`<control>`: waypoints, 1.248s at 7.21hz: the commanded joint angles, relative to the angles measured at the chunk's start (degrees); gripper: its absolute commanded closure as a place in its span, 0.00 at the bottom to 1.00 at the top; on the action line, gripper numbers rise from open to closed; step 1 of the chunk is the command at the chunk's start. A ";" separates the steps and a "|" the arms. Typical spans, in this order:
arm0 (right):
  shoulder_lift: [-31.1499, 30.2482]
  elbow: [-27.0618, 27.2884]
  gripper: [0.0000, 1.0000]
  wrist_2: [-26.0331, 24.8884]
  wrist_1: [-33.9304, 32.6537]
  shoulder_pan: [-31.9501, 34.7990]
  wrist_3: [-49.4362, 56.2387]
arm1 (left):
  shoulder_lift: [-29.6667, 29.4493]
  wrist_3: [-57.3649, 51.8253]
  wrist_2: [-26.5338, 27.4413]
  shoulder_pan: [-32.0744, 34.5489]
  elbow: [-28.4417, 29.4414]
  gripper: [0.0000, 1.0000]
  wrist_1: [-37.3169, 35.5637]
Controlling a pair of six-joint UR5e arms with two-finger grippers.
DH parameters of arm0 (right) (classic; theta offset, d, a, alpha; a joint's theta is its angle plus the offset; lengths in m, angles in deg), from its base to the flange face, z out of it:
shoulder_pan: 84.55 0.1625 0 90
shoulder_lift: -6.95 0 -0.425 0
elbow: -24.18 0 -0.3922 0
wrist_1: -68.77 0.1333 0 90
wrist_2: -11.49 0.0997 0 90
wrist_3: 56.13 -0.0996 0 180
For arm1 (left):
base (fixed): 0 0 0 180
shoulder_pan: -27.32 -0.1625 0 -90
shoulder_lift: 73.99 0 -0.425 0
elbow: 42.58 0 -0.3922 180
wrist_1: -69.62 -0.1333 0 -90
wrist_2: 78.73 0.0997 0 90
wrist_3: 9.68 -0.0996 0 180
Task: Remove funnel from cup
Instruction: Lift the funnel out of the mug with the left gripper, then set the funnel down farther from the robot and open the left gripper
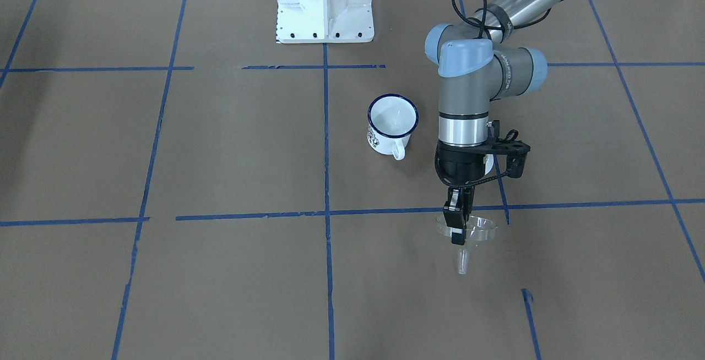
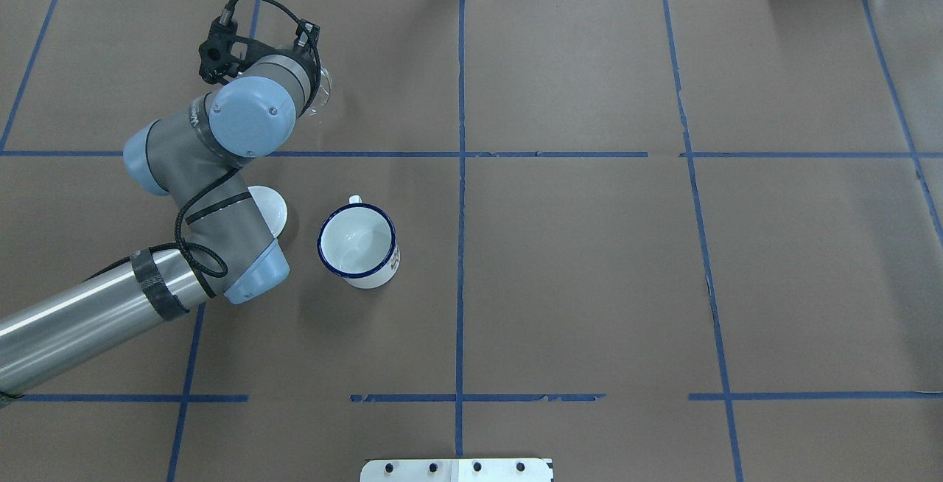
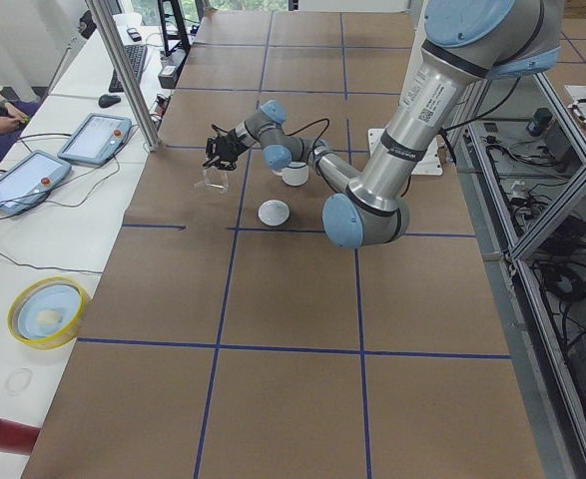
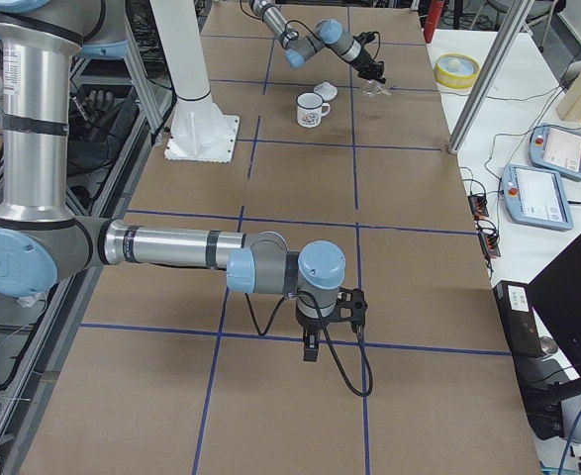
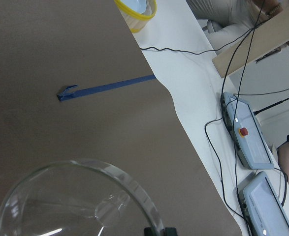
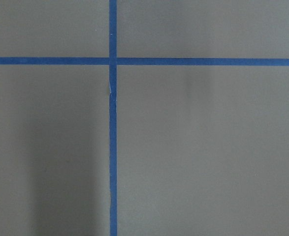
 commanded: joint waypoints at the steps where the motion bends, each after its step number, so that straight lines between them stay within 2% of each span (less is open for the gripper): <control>1: 0.00 0.00 0.00 0.00 0.00 0.00 0.00 | 0.56 2.85 3.79 -1.03 2.68 1.00 3.01; 6: 0.00 0.00 0.00 0.00 0.00 0.00 0.00 | 0.65 2.41 3.88 -1.38 4.01 1.00 3.80; 7: 0.00 0.00 0.00 0.00 0.00 0.00 0.00 | 0.74 2.06 3.79 -1.47 3.92 0.80 3.81; 8: 0.00 0.00 0.00 0.00 0.00 0.00 0.00 | 1.35 0.23 3.53 -1.56 3.92 0.16 3.98; 9: 0.00 0.00 0.00 0.00 0.00 0.00 0.00 | 1.61 -5.53 3.70 -1.91 3.66 0.00 5.46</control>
